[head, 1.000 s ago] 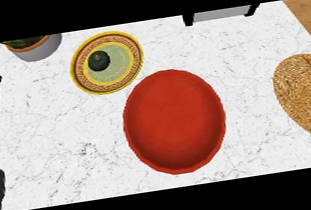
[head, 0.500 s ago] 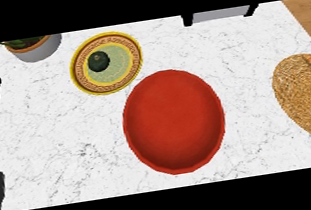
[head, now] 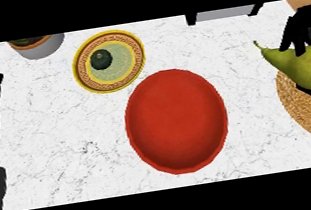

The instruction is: Pick the pear from the placemat and place it in the bowl

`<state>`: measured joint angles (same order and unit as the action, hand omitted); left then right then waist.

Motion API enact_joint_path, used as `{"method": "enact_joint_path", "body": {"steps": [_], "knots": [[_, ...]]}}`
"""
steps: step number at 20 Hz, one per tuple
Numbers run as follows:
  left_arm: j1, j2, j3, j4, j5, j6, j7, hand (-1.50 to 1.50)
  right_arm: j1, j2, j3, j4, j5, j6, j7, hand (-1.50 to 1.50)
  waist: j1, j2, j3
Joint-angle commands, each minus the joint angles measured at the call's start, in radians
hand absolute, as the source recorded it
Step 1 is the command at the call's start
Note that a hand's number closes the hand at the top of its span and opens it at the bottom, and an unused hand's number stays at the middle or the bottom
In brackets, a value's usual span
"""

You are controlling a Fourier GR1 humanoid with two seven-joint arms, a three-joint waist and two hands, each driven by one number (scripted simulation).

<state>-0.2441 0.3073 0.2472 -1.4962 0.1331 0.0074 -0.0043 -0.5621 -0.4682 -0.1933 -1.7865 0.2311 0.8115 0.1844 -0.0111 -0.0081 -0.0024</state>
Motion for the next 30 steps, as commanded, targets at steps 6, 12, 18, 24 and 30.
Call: {"method": "enact_joint_path", "body": {"steps": [6,12,18,24,30], "knots": [[-0.001,0.009,0.007,-0.018,0.028,-0.034,0.028,0.00,-0.028,0.235,0.288,-0.044,0.141,-0.097,0.260,1.50,0.021,0.008,0.002],[0.023,0.022,0.029,-0.024,0.042,-0.058,0.001,0.00,0.080,0.281,0.446,0.049,0.422,-0.298,0.119,1.50,0.025,0.010,0.003],[0.018,0.004,0.000,-0.015,-0.004,-0.028,-0.009,0.00,0.093,0.414,0.468,0.289,0.514,-0.474,0.182,-1.50,0.030,0.012,0.003],[-0.012,-0.016,-0.003,-0.007,-0.001,-0.010,0.004,0.00,0.173,0.466,0.426,0.385,0.363,-0.579,0.023,-1.50,0.021,0.010,0.003],[-0.017,-0.021,-0.003,0.039,-0.016,-0.009,-0.037,0.00,0.108,0.468,0.350,0.423,0.235,-0.797,-0.079,-1.50,0.018,0.012,0.003]]}}
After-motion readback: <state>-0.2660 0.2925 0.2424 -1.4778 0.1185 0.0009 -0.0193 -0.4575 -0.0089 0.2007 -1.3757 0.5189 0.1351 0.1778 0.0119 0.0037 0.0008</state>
